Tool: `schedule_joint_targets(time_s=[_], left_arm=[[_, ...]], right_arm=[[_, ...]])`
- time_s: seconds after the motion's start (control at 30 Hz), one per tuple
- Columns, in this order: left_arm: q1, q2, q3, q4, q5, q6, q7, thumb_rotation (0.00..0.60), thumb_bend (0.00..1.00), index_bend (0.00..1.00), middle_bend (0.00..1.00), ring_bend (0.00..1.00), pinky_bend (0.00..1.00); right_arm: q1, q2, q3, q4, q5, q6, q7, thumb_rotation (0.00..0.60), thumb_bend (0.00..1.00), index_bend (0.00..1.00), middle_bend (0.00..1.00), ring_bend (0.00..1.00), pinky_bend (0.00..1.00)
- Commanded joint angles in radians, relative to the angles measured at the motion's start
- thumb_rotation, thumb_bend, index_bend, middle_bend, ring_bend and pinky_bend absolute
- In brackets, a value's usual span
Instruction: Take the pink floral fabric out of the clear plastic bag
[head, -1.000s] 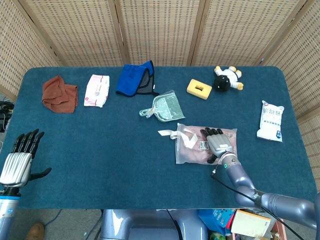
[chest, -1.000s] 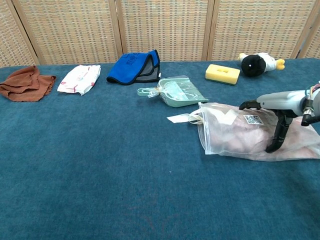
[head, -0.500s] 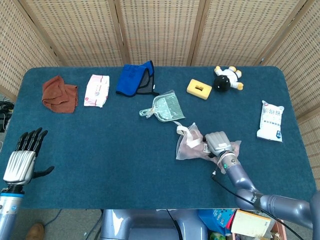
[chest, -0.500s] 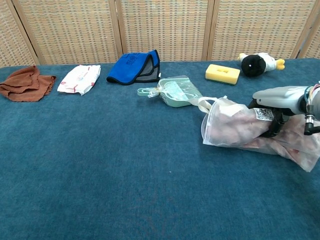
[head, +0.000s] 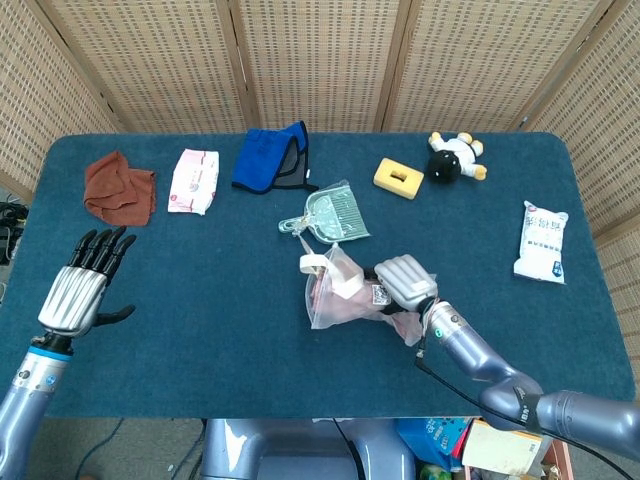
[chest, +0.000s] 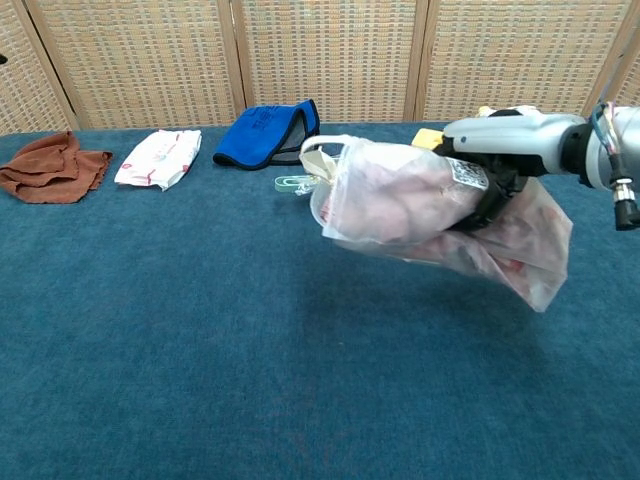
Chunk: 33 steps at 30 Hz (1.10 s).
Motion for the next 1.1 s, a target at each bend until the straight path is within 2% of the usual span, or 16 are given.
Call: schedule_joint_targets(time_s=[0.03, 0.3, 0.6, 0.9, 1.1], left_arm=[[-0.042, -0.005, -0.016, 0.027, 0.031, -0.021, -0.043, 0.6, 0.11, 0.02, 0.0, 0.0, 0.0], [-0.159, -0.011, -0.047, 0.063, 0.104, -0.072, -0.111, 0.6, 0.11, 0.16, 0.0, 0.0, 0.0], [-0.252, -0.031, -0.052, 0.075, 0.125, -0.134, -0.217, 0.6, 0.11, 0.32, 0.0, 0.0, 0.0], [-0.273, -0.059, -0.038, 0.093, 0.157, -0.086, -0.295, 0.6, 0.11, 0.4, 0.0, 0.0, 0.0], [-0.284, -0.069, -0.02, 0.1, 0.153, -0.098, -0.289, 0.6, 0.11, 0.48, 0.0, 0.0, 0.0]], right_arm=[[0.045, -0.017, 0.044, -0.005, -0.012, -0.054, 0.063, 0.6, 1.0, 0.54, 0.61, 0.6, 0.66], [0.161, -0.101, 0.098, 0.042, 0.063, -0.137, 0.095, 0.6, 1.0, 0.54, 0.61, 0.6, 0.66], [0.263, -0.212, 0.115, 0.144, 0.162, -0.139, 0.077, 0.6, 1.0, 0.54, 0.62, 0.6, 0.66], [0.308, -0.24, 0.105, 0.202, 0.228, -0.129, 0.057, 0.6, 1.0, 0.55, 0.62, 0.6, 0.66], [0.311, -0.233, 0.094, 0.205, 0.247, -0.121, 0.061, 0.6, 1.0, 0.56, 0.63, 0.6, 0.66]])
